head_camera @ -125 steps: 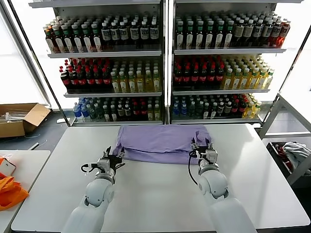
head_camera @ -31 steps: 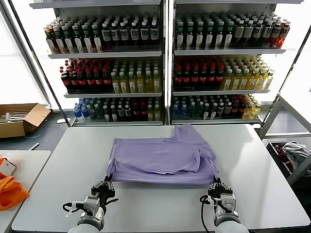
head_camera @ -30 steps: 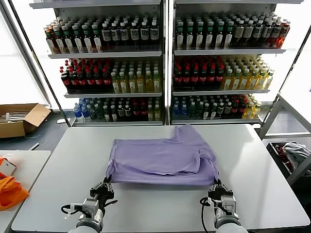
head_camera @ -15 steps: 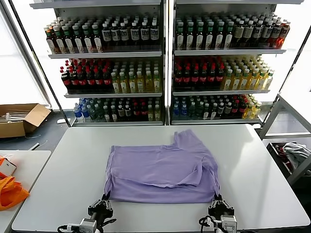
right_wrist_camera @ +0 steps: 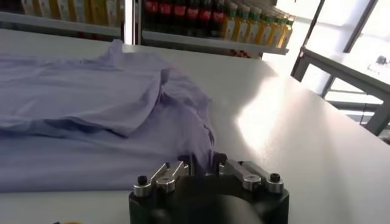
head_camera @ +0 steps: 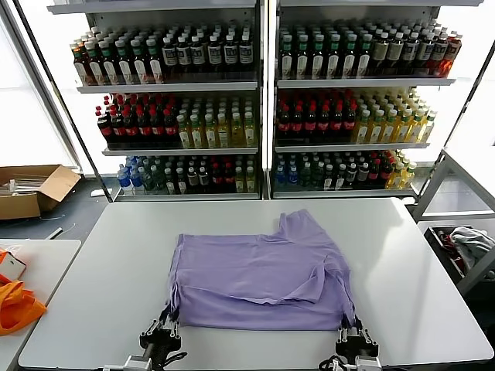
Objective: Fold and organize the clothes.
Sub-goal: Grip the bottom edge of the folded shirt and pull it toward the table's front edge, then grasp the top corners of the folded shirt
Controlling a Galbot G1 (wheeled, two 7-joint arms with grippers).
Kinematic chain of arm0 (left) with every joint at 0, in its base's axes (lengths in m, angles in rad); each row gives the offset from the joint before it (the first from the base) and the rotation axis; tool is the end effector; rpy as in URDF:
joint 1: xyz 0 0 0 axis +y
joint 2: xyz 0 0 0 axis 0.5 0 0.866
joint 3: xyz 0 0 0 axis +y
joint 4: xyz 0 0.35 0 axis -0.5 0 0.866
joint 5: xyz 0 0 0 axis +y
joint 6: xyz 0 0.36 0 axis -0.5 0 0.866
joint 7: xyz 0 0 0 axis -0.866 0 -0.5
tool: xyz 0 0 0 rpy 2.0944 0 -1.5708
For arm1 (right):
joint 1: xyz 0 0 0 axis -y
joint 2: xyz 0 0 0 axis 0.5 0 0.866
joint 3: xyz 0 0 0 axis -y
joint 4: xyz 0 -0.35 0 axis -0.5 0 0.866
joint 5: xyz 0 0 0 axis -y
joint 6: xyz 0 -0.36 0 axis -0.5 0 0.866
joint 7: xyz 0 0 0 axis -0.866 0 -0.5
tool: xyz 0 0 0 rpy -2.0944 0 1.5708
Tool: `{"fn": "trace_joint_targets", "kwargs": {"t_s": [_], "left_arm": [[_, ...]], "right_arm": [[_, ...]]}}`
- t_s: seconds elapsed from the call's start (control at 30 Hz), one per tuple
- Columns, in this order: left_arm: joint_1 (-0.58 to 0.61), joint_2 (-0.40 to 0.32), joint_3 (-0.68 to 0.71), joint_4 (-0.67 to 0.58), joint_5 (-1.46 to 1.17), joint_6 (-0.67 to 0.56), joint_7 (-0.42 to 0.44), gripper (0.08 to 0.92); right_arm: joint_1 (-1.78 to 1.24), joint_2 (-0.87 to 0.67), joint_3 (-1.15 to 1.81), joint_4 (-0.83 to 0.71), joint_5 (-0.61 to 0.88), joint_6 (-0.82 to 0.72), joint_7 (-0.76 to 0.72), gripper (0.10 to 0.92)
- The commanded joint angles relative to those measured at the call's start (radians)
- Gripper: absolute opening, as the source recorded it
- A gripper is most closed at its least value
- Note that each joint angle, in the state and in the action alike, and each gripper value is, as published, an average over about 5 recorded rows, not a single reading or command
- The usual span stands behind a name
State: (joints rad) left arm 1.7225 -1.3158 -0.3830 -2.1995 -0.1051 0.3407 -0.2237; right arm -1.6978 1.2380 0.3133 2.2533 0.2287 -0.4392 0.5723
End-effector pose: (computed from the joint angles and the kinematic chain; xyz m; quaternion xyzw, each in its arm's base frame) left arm 0.1349 -0.0046 -0.2927 -0.0184 -0.9779 -0.0514 0.2018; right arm 0.1355 0.0149 -0.2731 -0.0891 -0.9676 0.0607 0.2281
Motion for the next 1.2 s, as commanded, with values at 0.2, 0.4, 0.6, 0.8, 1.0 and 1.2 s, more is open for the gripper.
{"fn": "trace_joint_targets", "kwargs": {"t_s": [0.2,0.4,0.6,0.8,1.0,1.2], "left_arm": [[-0.045,0.001,-0.031,-0.239,-0.086,0.001,0.016,0.496],[-0.260,0.095,-0.128,-0.135,-0.204,0.024,0.103,0.670],[-0.457,0.223,-0.059,0.053,-0.270,0.045,0.210,0.809],[-0.671,0.190,0.057,0.323,-0.260,0.084,0.176,0.822],[-0.853,0.181,0.139,0.542,-0.352,0.137,0.112,0.823],[-0.971,0.195,0.193,0.717,-0.388,0.180,0.069,0.823]], "right_arm": [[0.059,0.007,0.082,0.147,0.055,0.006,-0.052,0.678],[0.324,-0.052,0.186,0.009,0.179,0.044,-0.217,0.809],[0.586,-0.231,0.150,-0.228,0.056,-0.005,-0.480,0.823],[0.849,-0.280,0.004,-0.440,0.096,-0.079,-0.431,0.823],[1.012,-0.209,-0.122,-0.639,0.233,-0.075,-0.359,0.823],[1.140,-0.158,-0.226,-0.809,0.263,-0.072,-0.366,0.823]]}}
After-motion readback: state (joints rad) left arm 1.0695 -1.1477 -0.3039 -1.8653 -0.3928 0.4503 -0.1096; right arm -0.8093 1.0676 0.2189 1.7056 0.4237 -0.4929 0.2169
